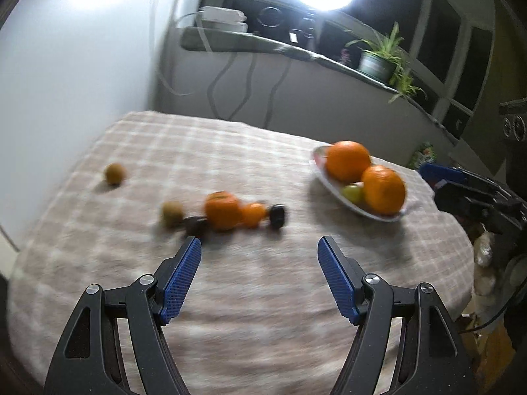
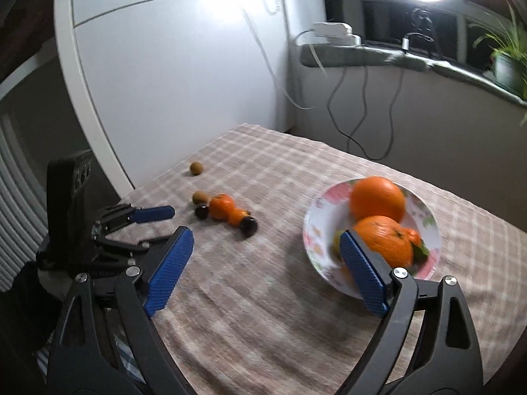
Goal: Organize fruits
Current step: 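Grasp a brown kiwi with the left gripper while the right gripper grasps a dark plum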
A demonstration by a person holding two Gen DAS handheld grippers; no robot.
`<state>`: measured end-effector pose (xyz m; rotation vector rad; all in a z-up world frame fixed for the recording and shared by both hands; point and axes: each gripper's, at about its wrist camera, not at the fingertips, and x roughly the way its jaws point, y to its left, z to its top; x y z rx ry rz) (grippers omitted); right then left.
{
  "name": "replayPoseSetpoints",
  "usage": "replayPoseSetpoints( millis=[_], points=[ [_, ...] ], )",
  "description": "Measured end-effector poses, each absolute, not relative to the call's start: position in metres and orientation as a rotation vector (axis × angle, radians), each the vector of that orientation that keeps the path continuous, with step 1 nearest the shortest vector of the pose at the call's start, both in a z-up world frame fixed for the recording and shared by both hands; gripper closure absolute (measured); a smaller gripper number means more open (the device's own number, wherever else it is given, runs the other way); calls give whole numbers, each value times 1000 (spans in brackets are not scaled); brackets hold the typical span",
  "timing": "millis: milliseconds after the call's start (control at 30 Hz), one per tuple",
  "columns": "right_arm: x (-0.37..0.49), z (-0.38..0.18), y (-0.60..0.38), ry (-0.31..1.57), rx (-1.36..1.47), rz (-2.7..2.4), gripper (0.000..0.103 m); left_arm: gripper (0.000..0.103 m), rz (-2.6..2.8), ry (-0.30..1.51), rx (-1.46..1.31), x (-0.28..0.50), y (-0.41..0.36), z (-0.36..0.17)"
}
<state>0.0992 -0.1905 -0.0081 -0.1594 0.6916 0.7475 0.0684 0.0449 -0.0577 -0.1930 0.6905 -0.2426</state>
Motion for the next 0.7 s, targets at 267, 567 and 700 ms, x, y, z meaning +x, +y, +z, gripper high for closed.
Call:
replayPoseSetpoints(
  millis=[267, 567, 700],
  points=[
    [105, -39, -151, 750, -177, 780, 12, 46, -198, 704, -254, 79, 88, -66],
    [133, -77, -117, 854, -214, 717, 47, 65, -207, 764, -324, 113, 110, -83],
    [144, -86, -107, 878, -210, 694, 54, 65, -213, 787, -327, 123, 111, -87]
  ],
)
